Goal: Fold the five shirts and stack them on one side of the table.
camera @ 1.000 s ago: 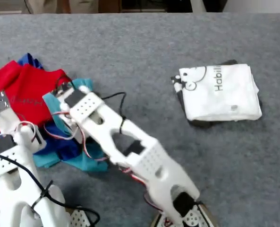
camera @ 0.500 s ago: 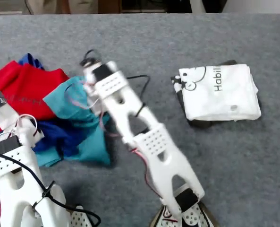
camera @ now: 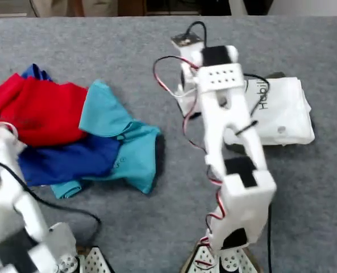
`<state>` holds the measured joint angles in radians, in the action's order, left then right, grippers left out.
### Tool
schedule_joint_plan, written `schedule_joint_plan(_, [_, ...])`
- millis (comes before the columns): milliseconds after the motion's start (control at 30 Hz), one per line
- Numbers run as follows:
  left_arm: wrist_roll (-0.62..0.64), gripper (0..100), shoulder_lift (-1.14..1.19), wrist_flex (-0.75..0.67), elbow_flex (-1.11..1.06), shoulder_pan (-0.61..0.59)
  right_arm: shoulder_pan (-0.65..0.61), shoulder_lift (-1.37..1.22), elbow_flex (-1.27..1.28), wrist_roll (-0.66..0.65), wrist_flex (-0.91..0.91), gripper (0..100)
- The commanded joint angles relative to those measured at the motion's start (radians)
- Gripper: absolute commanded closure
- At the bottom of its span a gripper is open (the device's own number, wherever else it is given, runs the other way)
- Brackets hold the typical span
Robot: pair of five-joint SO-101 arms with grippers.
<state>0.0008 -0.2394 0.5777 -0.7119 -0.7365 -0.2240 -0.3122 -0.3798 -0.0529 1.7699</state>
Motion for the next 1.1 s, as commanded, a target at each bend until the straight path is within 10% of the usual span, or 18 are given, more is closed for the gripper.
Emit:
schedule_joint_plan(0, [0.006,95,0.209,0.173,0.376,-0.054,0.019,0.113,0.114,-0.029,-0.012,99.6])
schedule_joint_plan(500, [0.008,98,0.458,1.198,1.491,0.081,-0.28,0.028,0.239,0.178,-0.41,92.7])
schedule_joint_plan(800, [0.011,85,0.196,1.146,0.852,0.43,-0.403,-0.255,0.236,0.17,-0.618,72.4])
schedule_joint_plan(1067, [0.041,84,0.183,0.74,0.313,0.523,-0.429,-0.374,0.128,0.176,-0.598,72.6])
